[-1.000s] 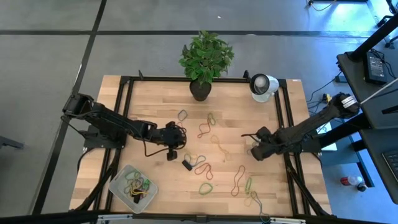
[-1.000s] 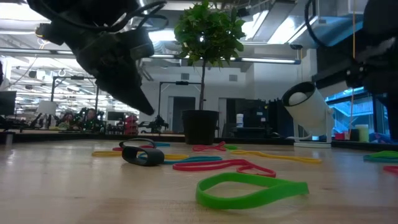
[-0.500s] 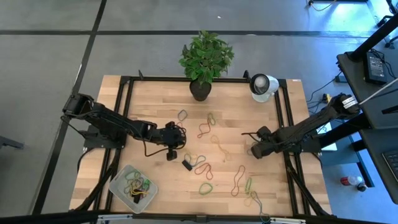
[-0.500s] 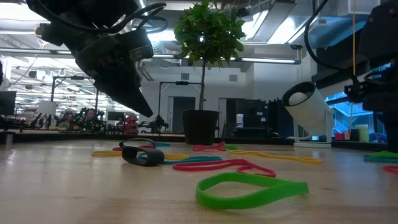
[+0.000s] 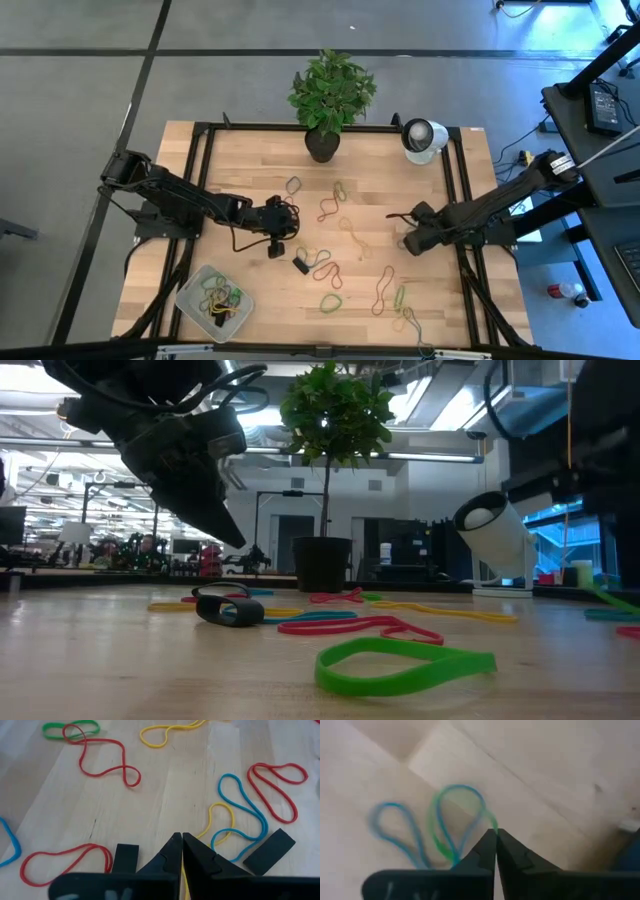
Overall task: Pick and place rubber bands into bin
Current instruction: Put the green rubber band into the gray bin
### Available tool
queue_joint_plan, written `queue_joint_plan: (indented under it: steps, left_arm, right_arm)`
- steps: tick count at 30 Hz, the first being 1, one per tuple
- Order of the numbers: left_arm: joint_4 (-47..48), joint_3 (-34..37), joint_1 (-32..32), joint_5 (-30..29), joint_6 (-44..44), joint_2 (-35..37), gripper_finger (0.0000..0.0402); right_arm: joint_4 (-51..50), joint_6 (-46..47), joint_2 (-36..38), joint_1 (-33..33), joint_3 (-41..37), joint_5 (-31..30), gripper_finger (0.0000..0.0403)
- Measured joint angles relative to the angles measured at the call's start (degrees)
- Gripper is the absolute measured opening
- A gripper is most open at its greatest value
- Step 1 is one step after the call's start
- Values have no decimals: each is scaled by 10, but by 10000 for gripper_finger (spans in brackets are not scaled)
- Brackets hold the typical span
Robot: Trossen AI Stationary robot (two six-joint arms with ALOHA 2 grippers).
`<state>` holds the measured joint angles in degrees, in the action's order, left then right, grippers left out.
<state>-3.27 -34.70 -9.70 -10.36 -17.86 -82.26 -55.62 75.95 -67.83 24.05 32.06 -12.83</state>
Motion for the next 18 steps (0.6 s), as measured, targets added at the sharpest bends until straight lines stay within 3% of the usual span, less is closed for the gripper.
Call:
queue_joint_plan:
  steps: [8,13,18]
  left_arm:
    - [0,0,-1,0,0,0,7]
    - [0,0,-1,0,0,0,11]
    - [0,0,-1,0,0,0,12]
  right_arm:
    - [-134,-17,0,9,141,-94,4]
    - [-120,-55,0,9,197,-139,4]
    - [-58,-97,-3,9,200,-152,2]
